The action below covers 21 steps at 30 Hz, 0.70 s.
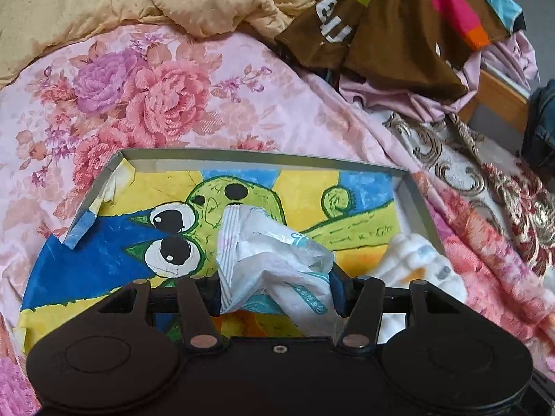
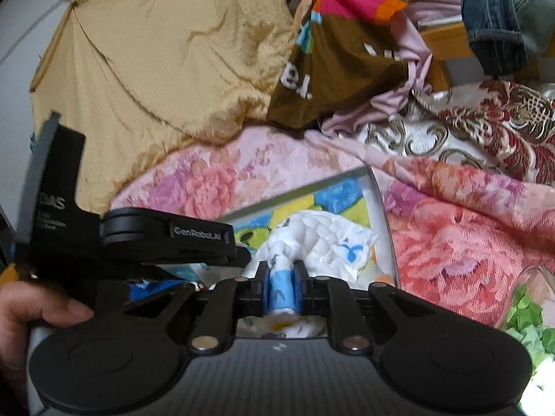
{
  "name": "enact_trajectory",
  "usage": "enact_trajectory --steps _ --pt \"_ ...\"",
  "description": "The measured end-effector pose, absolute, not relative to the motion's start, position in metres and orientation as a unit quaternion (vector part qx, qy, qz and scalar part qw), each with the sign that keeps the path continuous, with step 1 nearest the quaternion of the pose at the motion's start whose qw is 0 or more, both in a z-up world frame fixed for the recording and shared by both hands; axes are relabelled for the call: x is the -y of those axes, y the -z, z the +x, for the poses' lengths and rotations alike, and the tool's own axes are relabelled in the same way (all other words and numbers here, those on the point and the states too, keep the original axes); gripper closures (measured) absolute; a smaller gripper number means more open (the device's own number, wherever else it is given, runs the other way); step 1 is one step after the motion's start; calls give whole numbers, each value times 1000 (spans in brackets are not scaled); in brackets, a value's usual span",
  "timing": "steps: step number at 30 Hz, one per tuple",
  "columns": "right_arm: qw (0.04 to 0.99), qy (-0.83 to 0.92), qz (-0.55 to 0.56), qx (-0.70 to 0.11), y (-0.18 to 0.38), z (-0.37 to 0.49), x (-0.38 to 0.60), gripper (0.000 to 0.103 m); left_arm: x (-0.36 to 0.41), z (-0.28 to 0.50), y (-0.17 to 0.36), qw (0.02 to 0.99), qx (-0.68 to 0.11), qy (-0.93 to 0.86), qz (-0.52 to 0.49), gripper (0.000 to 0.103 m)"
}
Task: Organize soft objects
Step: 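Lower the wipes packet into the tray with the left tool while the right tool lowers the white cloth, then open both tools and lift them off the tray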
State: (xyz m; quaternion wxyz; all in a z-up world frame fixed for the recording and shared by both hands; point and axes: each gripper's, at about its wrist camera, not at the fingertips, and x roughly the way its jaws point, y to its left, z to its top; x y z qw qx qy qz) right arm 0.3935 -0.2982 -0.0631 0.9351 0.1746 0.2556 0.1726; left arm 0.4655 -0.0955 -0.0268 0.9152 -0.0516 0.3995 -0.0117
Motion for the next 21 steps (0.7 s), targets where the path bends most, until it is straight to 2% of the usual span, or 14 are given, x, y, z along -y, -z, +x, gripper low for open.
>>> enact_trajectory --steps 4,8,10,12,16,18,21 --pt "936 -168 170 -258 66 393 299 85 96 465 30 914 -404 11 -37 45" --pt "938 -166 169 -254 65 391 300 77 93 463 32 912 -409 10 -39 43" --pt "944 -163 148 -246 62 387 297 66 91 461 32 911 -409 9 -45 37" --pt "949 -162 127 -238 60 383 294 46 89 458 30 913 -406 9 -51 25" --pt "952 -168 120 -227 56 378 292 34 83 451 25 914 -401 9 -56 22" --pt "955 -168 111 -220 55 373 291 22 79 446 21 916 -398 9 -59 17" --pt "958 -166 106 -210 52 364 292 15 73 435 14 922 -382 8 -64 12"
